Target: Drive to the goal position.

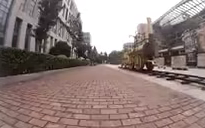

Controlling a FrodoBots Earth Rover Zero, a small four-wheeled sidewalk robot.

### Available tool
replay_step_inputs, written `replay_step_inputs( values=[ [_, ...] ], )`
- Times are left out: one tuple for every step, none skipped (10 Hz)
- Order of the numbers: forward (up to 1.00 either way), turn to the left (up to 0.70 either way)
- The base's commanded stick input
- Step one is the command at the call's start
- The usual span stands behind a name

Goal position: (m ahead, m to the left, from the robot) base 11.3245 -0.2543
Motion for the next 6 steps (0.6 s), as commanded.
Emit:
replay_step_inputs(
  values=[
    [0.7, 0.01],
    [0.7, 0.04],
    [0.7, 0.08],
    [0.7, 0.14],
    [0.7, 0.14],
    [0.7, 0.12]
  ],
)
